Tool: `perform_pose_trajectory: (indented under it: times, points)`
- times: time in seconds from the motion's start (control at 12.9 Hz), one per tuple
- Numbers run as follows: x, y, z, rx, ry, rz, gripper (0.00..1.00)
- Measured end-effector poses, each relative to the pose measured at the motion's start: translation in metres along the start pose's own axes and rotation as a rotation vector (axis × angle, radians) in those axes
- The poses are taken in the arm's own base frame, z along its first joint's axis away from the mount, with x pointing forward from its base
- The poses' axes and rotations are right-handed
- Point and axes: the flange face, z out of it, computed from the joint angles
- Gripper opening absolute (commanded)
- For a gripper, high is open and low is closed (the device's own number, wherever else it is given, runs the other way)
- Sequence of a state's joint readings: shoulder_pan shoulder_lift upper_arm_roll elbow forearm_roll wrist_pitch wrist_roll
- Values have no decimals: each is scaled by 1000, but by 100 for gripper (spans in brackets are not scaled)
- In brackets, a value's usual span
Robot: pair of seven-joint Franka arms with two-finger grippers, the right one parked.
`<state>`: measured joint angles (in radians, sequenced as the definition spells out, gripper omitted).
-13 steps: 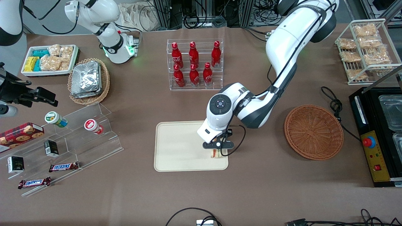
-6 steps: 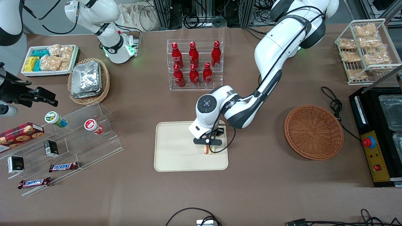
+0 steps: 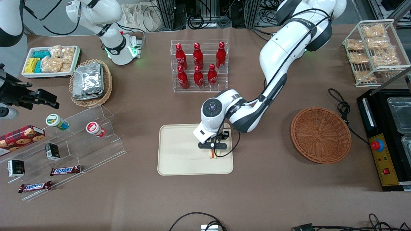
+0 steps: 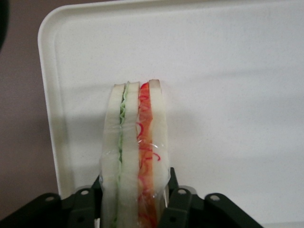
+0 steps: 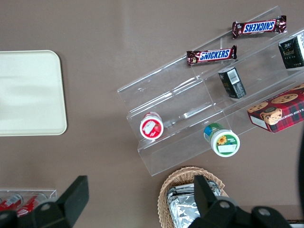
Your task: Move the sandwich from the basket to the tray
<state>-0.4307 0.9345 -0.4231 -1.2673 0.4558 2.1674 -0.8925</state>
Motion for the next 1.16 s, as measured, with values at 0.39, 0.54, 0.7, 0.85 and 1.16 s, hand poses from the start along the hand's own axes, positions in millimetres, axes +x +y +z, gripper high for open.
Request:
perform_pose_trajectory:
  times: [0.39,0.54,0.7,0.85,1.16]
  points:
    - [11,-3,-10,-17,30,-37,100]
    - [20,-11,-23,6,36,-57,100]
    - [35,-28,-50,36,52,-106,100]
    - [49,-54,-86,75,61,-159,100]
    - [85,-131,-159,130,98,-276,100]
